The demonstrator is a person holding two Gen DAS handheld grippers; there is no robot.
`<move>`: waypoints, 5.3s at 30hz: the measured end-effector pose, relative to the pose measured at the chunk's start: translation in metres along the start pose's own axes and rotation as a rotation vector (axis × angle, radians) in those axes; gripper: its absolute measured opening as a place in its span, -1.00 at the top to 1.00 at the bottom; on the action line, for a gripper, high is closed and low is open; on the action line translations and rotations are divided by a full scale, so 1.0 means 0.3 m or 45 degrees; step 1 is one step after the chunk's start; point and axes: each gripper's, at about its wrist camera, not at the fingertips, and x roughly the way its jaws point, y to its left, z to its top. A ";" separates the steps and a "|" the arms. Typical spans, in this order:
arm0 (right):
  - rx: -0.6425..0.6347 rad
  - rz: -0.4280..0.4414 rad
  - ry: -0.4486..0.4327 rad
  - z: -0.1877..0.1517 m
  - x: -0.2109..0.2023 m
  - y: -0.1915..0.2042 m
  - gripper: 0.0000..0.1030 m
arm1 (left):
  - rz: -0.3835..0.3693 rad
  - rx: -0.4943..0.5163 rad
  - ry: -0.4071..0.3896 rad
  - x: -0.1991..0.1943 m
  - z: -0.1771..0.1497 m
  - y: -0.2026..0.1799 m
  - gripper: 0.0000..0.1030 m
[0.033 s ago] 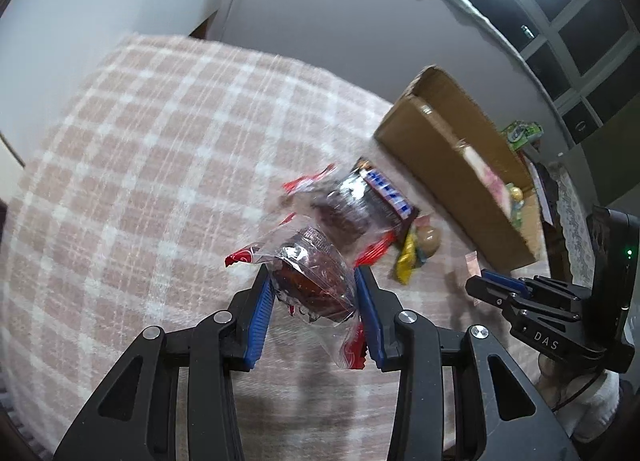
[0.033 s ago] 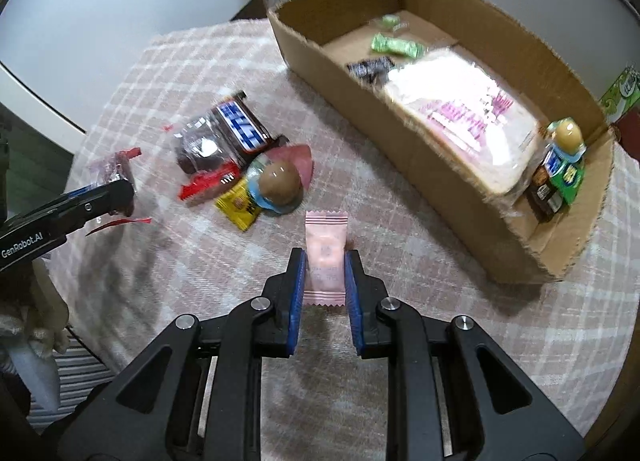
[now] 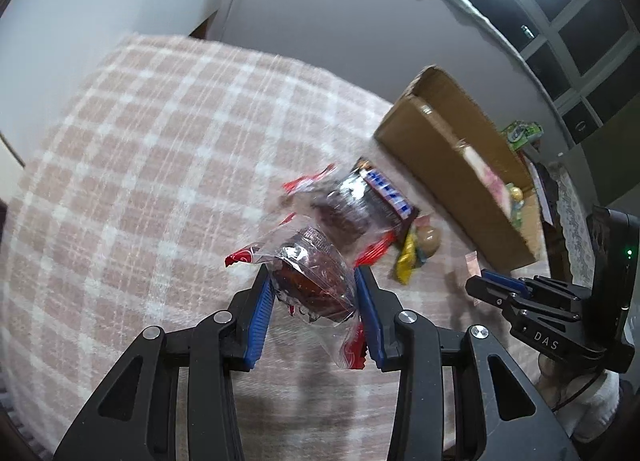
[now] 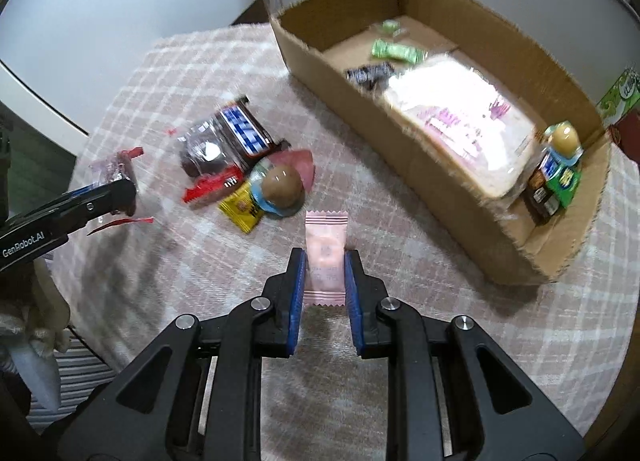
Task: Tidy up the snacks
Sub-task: 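Grasp the bag of dark dried fruit with the left tool while the right tool grasps the pink candy, then carry the fruit bag and pink candy into the box and open both tools, then withdraw both tools from the box back toward the remaining snacks, then grasp the second fruit bag with the left tool while the right tool grasps the brown egg candy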
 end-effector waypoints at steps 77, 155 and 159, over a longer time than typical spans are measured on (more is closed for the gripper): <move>0.180 -0.141 -0.312 0.163 -0.194 -0.313 -0.49 | -0.044 0.249 -0.065 0.077 0.347 -0.309 -0.02; 0.006 0.040 0.020 0.127 0.204 0.079 0.42 | 0.077 0.037 0.068 0.175 0.087 0.025 0.36; -0.035 0.014 0.015 0.117 0.193 0.081 0.47 | 0.079 0.042 0.072 0.159 0.073 0.036 0.38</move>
